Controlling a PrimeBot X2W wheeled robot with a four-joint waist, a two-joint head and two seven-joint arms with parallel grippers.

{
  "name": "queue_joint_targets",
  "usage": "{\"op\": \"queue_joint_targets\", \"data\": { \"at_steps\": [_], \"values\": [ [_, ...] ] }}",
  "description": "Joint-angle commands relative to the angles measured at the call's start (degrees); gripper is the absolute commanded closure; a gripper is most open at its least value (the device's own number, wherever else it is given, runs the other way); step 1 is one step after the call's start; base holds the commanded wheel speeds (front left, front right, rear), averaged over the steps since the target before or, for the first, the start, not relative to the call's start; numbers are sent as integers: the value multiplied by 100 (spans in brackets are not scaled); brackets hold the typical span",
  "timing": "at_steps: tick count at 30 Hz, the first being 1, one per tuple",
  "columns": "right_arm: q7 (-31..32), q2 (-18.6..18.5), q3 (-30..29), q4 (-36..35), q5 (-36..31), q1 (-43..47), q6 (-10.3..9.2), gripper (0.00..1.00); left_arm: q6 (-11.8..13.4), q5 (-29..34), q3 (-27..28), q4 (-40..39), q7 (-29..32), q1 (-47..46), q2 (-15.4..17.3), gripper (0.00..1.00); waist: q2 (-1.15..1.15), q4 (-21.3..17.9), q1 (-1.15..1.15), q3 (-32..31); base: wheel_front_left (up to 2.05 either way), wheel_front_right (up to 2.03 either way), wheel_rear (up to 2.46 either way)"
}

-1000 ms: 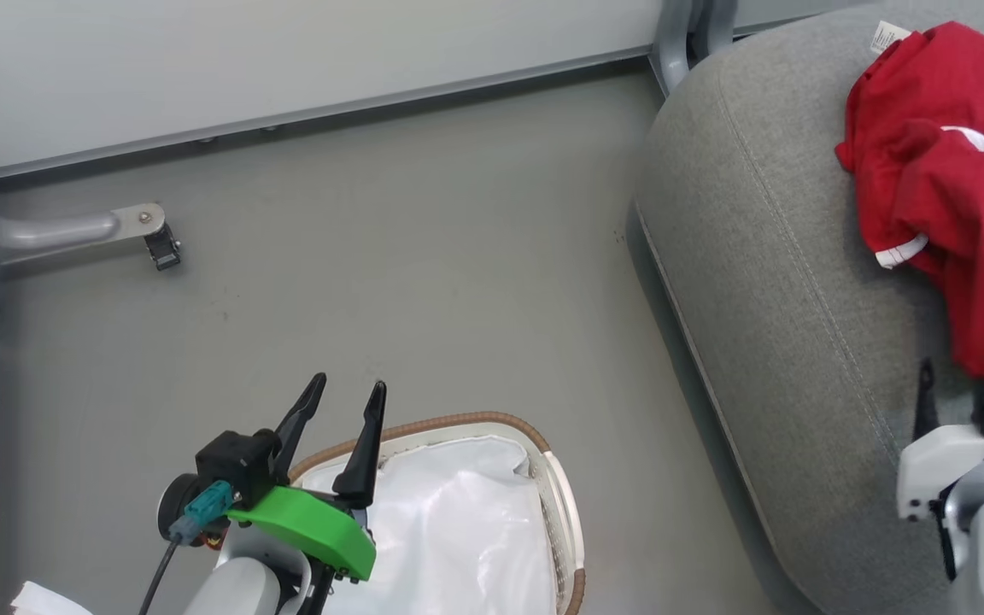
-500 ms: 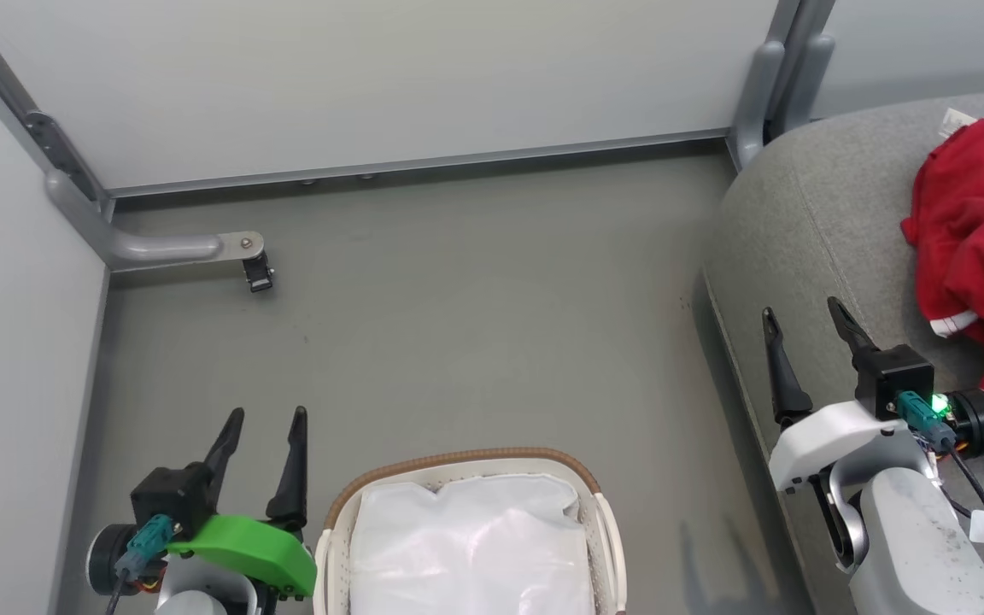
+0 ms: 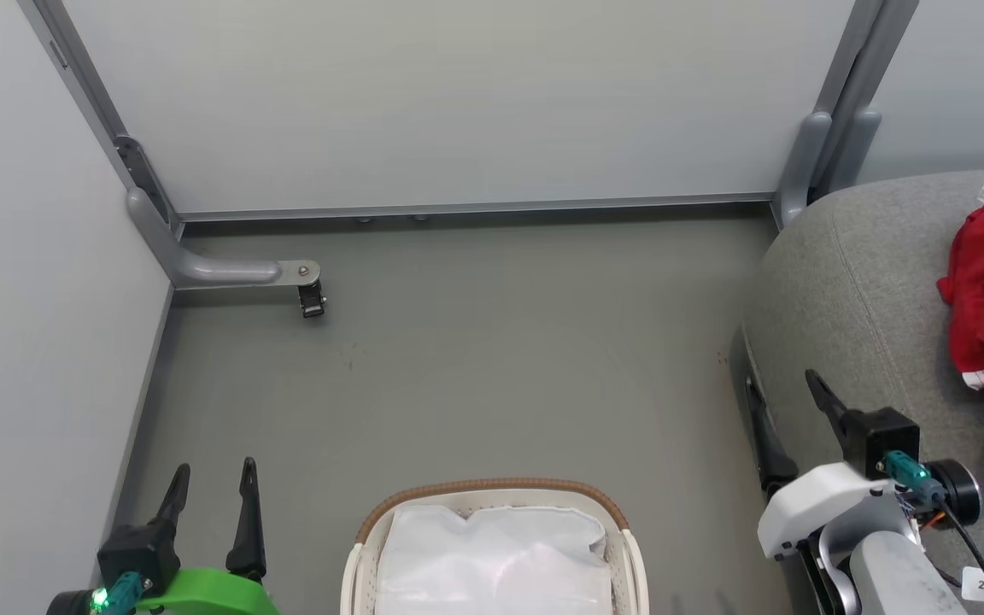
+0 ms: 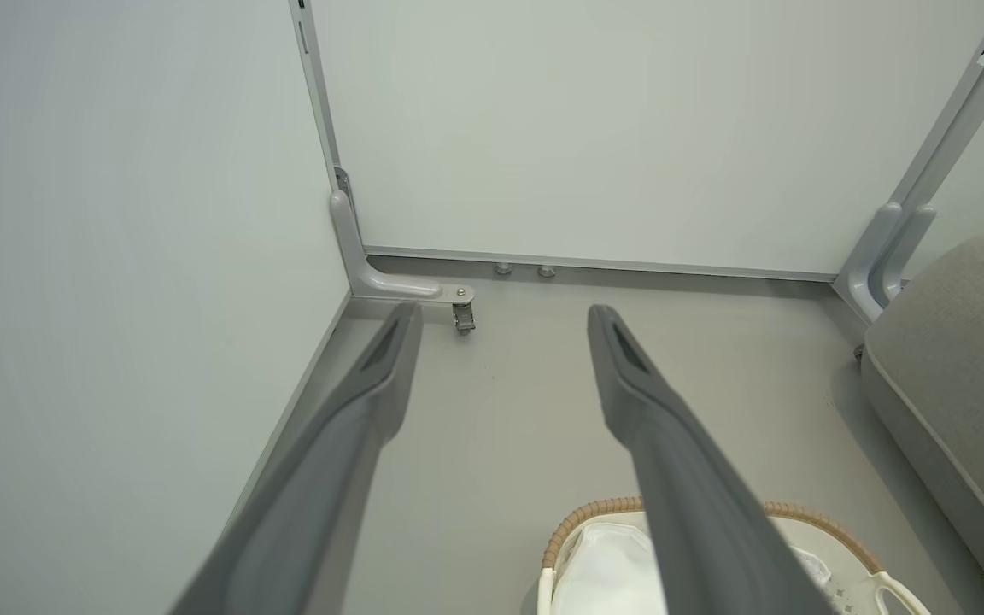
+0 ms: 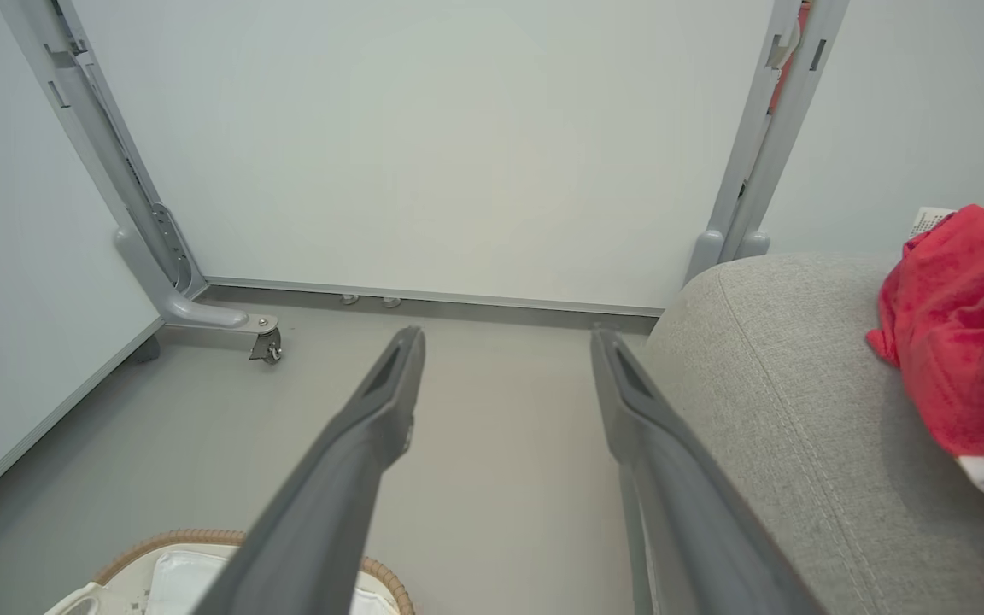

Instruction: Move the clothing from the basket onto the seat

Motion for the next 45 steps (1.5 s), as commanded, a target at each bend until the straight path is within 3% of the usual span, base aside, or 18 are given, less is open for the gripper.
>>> {"op": "queue_joint_targets", "data": {
  "at_steps": [1, 9, 10, 14, 45],
  "values": [
    [-27, -27, -14, 57, 49, 129, -8, 0, 4, 6, 14, 46, 0, 137, -15, 0, 0, 18, 0, -28, 0, 0, 0],
    [-28, -26, 29, 167, 166, 351, -8, 0, 4, -238, -89, 1, 1, 332, -52, 0, 0, 23, 0, -71, 0, 0, 0],
    [0, 4, 26, 188, 148, 286, 1, 100, 0, -247, -104, 22, 1, 263, -73, 100, 0, 23, 0, -71, 0, 0, 0],
    [47, 47, -2, 343, 217, 344, 1, 100, 0, -328, -116, 190, 25, 282, -100, 100, 0, 20, 0, -72, 0, 0, 0],
    [825, 19, -256, -274, 3393, 465, -1, 100, 1, -3246, 201, -222, 820, 1, -148, 100, 0, -151, 0, -65, 0, 0, 0]
  ]
}}
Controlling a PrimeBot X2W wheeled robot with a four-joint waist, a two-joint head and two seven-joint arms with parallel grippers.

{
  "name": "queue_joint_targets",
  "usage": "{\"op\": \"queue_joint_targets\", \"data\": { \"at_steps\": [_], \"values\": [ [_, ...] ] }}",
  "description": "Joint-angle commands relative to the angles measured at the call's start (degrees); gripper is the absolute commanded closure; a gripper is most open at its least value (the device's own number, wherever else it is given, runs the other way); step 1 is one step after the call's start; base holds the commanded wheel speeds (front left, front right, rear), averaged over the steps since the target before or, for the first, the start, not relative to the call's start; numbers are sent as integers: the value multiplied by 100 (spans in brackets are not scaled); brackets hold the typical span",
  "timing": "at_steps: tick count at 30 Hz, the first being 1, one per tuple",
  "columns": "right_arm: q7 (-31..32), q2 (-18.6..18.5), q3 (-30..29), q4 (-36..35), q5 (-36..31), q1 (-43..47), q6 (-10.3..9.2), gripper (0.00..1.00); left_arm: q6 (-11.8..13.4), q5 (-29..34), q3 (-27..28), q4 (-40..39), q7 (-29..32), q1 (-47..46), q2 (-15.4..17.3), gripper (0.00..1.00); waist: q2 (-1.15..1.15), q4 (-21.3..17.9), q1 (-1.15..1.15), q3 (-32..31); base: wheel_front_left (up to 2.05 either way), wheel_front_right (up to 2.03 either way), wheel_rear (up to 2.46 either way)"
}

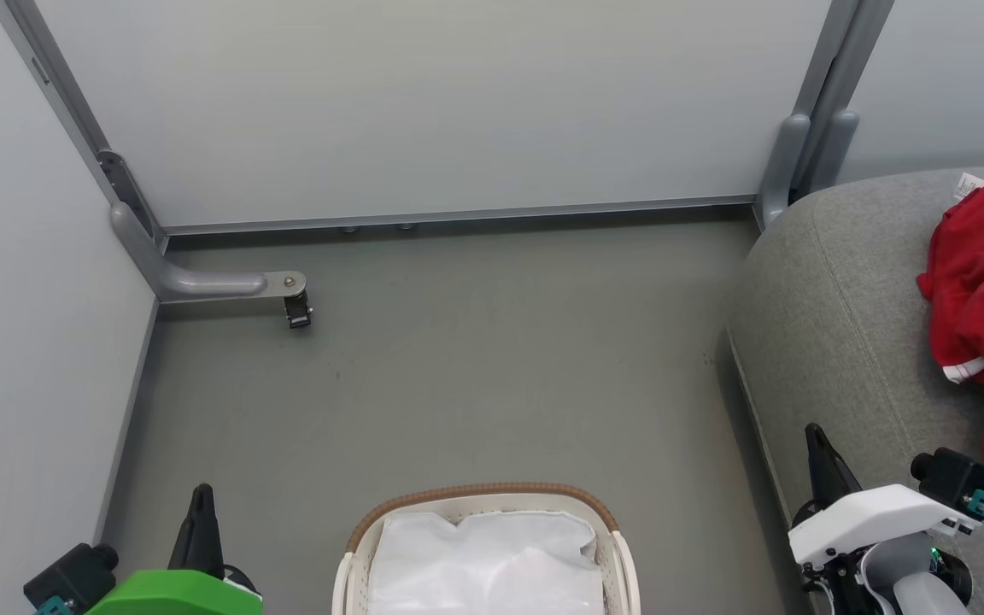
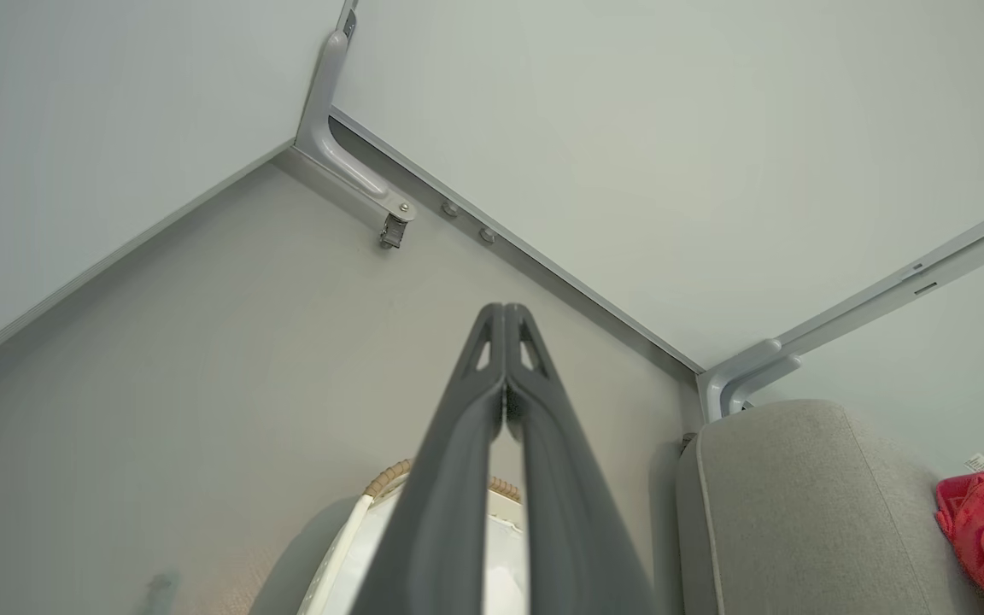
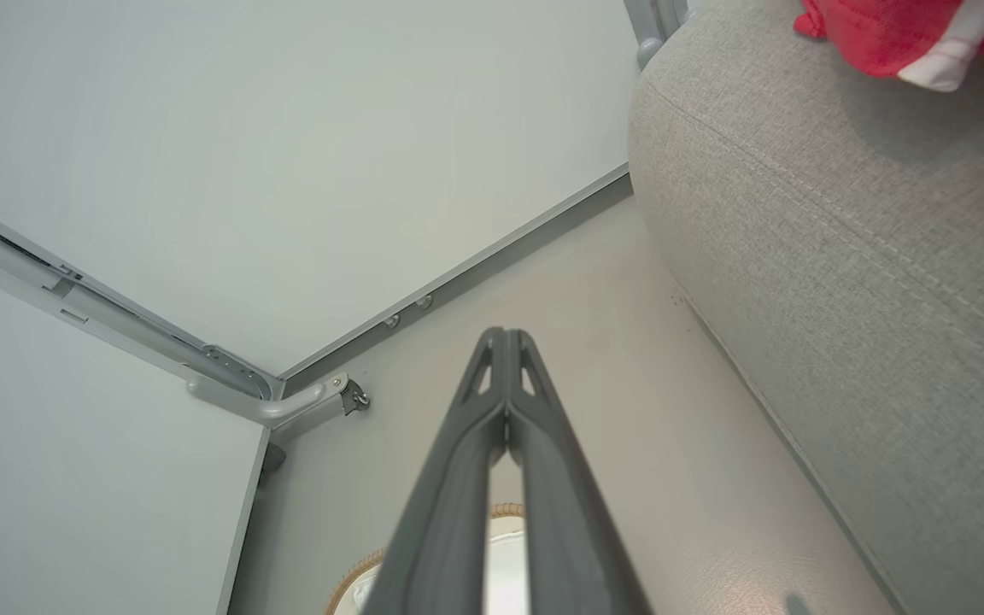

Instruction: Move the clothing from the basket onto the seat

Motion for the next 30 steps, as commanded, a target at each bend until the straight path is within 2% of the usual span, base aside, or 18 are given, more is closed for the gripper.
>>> {"op": "queue_joint_targets", "data": {
  "at_steps": [1, 30],
  "values": [
    [48, -39, -38, -125, 211, -40, -1, 100, 1, -186, 45, -105, 39, -183, 13, 100, 0, -7, 0, 0, 0, 0, 0],
    [600, -58, -228, -534, 2397, 48, -3, 100, 1, -2207, 263, -383, 597, -378, -20, 100, 0, -172, 0, 7, 0, 0, 0]
  ]
}}
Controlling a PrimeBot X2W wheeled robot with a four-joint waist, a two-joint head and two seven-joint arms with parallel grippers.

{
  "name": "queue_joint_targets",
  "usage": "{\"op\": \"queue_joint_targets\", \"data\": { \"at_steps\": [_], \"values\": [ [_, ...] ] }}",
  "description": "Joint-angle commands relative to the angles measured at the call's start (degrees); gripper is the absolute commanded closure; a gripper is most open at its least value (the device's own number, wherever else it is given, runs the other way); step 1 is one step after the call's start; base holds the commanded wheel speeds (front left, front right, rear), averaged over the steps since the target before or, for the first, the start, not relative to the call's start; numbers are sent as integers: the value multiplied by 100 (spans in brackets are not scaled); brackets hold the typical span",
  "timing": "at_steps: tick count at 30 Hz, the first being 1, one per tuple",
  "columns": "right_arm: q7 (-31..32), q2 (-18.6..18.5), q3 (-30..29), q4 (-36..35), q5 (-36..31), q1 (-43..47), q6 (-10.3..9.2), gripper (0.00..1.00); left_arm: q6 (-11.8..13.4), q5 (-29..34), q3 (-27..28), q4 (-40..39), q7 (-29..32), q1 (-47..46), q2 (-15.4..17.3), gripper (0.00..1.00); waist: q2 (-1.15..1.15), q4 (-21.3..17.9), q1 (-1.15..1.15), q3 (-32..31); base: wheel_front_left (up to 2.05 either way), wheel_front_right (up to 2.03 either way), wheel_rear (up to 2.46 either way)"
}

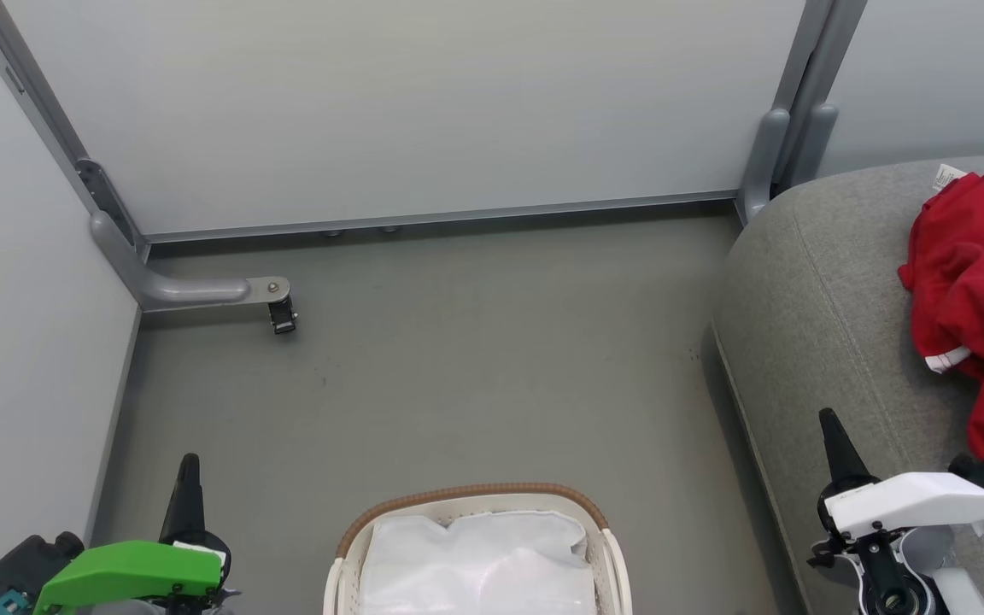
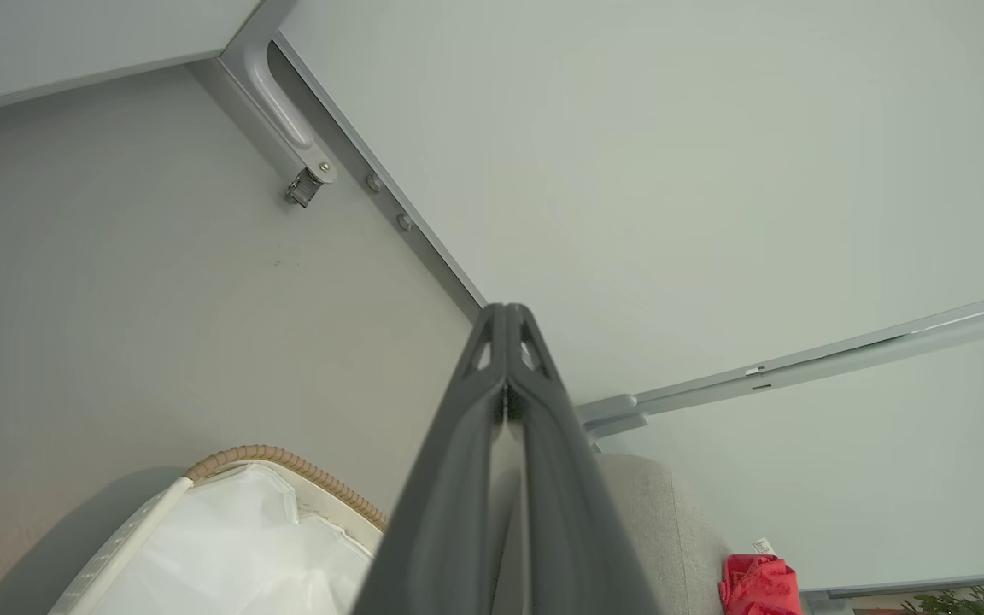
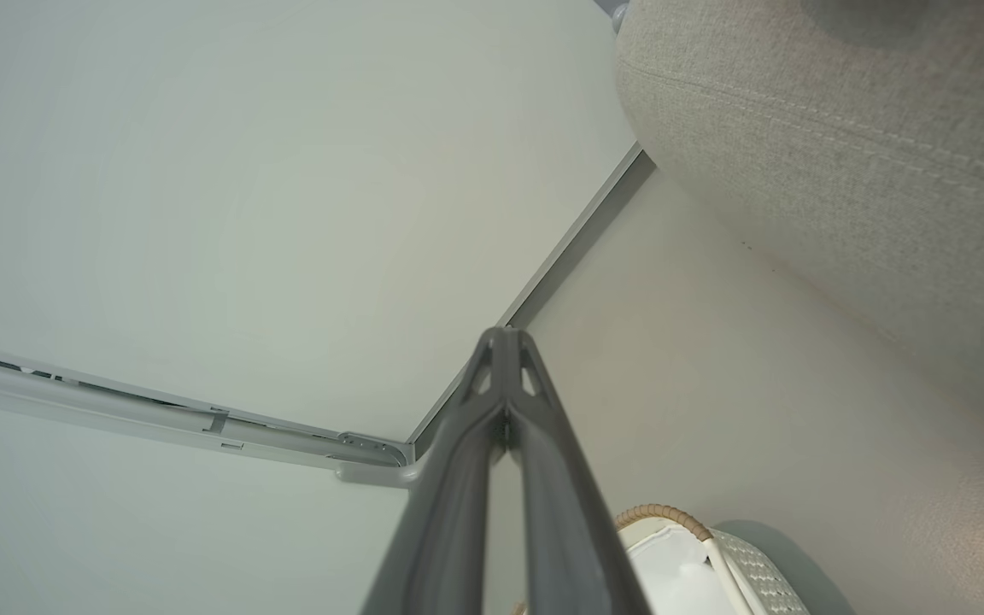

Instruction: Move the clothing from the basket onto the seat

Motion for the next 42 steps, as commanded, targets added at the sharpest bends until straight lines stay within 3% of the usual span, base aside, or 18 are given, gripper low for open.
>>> {"op": "queue_joint_targets", "data": {
  "at_steps": [1, 42],
  "values": [
    [48, -40, -33, -94, 158, 22, -3, 100, 2, -153, 33, -84, 40, -163, 14, 100, 0, -8, 0, 0, 0, 0, 0],
    [591, -58, -221, -491, 2321, 107, -5, 100, 2, -2153, 250, -345, 591, -350, -24, 100, 0, -233, 0, 10, 0, 0, 0]
  ]
}}
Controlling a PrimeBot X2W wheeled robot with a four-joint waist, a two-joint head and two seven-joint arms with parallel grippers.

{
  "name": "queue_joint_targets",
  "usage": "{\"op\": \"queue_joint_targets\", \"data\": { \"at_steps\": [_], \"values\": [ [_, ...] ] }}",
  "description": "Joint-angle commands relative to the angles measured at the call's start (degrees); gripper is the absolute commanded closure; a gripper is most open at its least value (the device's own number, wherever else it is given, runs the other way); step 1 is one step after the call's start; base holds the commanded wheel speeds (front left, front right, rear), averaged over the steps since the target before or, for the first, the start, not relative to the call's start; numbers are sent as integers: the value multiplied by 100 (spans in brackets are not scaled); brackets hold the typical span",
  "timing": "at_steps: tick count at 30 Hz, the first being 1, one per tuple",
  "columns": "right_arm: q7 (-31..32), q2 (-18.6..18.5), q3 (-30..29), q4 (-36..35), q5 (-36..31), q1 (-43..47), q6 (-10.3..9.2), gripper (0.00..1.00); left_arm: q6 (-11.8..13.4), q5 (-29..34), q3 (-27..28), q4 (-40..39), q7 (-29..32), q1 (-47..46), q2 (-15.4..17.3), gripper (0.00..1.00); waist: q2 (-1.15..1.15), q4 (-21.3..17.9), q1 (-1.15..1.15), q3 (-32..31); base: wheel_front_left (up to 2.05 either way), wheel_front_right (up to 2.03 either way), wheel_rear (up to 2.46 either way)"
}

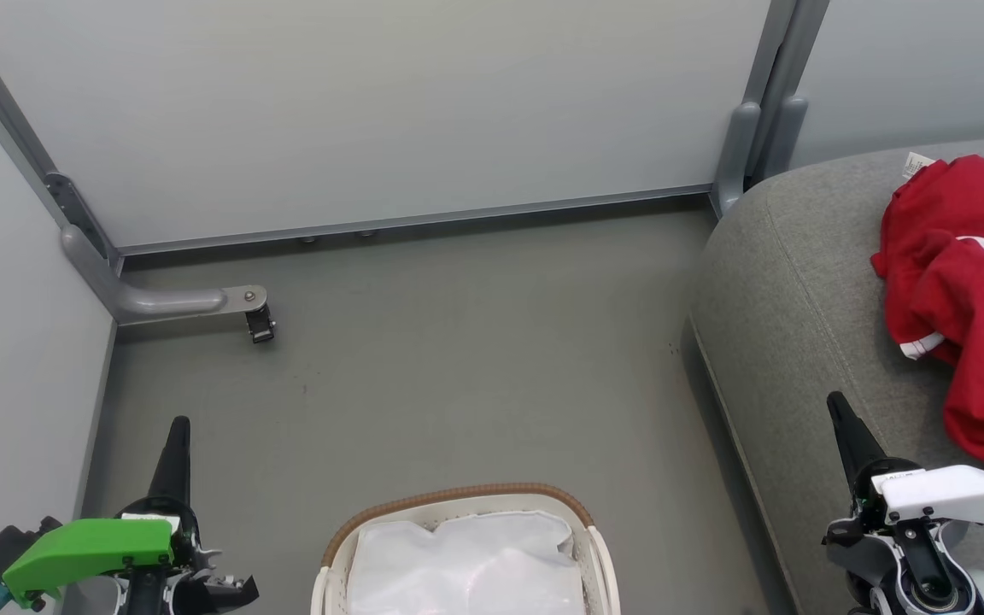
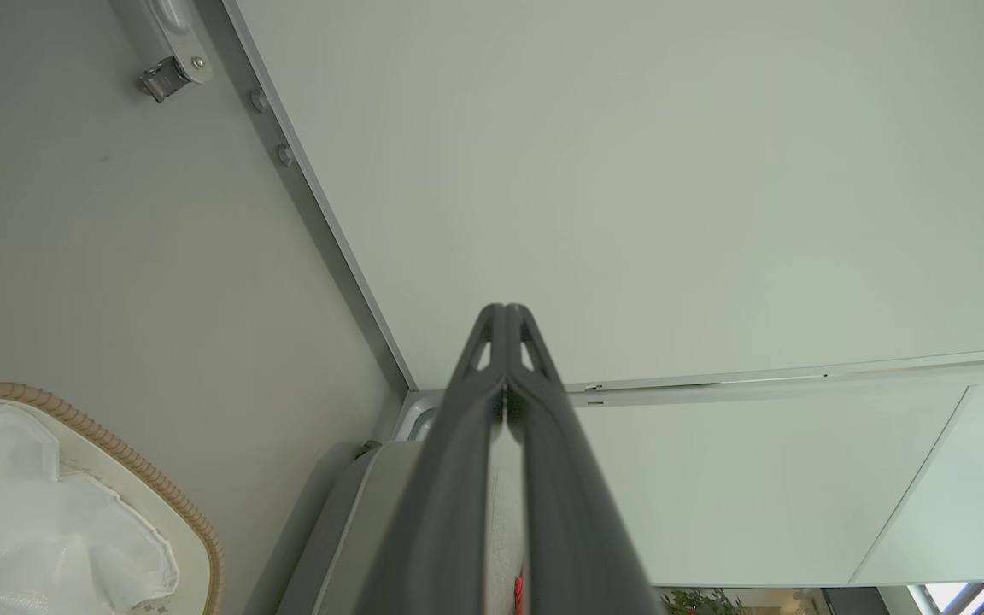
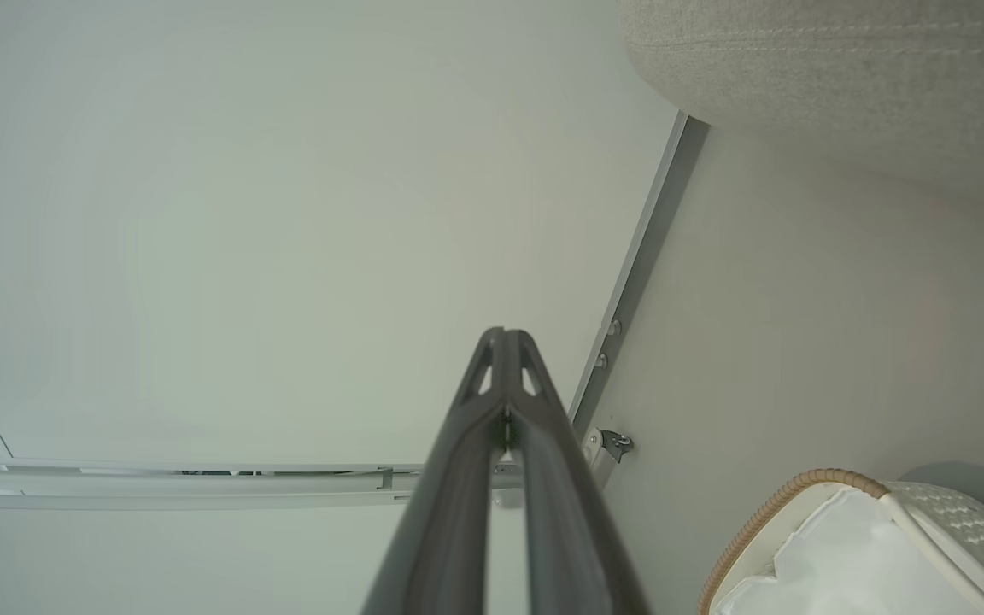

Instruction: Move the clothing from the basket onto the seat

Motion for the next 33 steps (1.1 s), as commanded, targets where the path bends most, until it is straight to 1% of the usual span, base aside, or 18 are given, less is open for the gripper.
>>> {"op": "queue_joint_targets", "data": {
  "at_steps": [1, 22, 33],
  "values": [
    [42, -37, -29, -59, 143, 45, -3, 100, 1, -144, 35, -40, 38, -137, 1, 100, 0, -9, 0, 0, 0, 0, 0],
    [246, -44, -101, -212, 984, 83, -4, 100, 2, -907, 115, -141, 253, -200, -16, 100, 0, -123, 0, 5, 0, 0, 0],
    [245, -43, -96, -204, 960, 83, -3, 100, 2, -889, 112, -134, 248, -179, -13, 100, 0, -123, 0, 5, 0, 0, 0]
  ]
}}
